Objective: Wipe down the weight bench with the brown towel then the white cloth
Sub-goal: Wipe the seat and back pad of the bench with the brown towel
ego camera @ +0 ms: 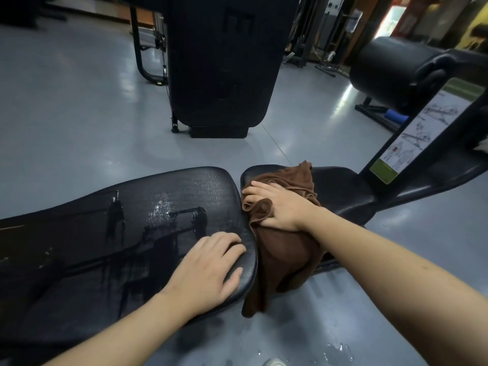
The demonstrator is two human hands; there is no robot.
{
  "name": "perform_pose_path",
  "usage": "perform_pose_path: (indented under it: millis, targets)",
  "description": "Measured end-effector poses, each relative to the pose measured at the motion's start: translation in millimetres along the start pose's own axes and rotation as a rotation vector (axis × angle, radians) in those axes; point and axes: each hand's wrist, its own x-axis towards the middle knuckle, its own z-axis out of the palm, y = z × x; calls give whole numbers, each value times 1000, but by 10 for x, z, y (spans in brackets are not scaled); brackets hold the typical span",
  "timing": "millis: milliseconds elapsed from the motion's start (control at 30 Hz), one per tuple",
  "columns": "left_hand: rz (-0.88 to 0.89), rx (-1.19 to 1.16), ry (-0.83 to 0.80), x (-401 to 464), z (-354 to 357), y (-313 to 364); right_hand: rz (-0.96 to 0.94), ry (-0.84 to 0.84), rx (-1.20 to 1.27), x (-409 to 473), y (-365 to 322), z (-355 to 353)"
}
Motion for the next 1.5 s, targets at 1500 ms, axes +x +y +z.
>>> perform_pose_path:
  millis: [1500]
  targets:
    - [131,-92,3,39,42,-86,640,-160,93,371,874,-323]
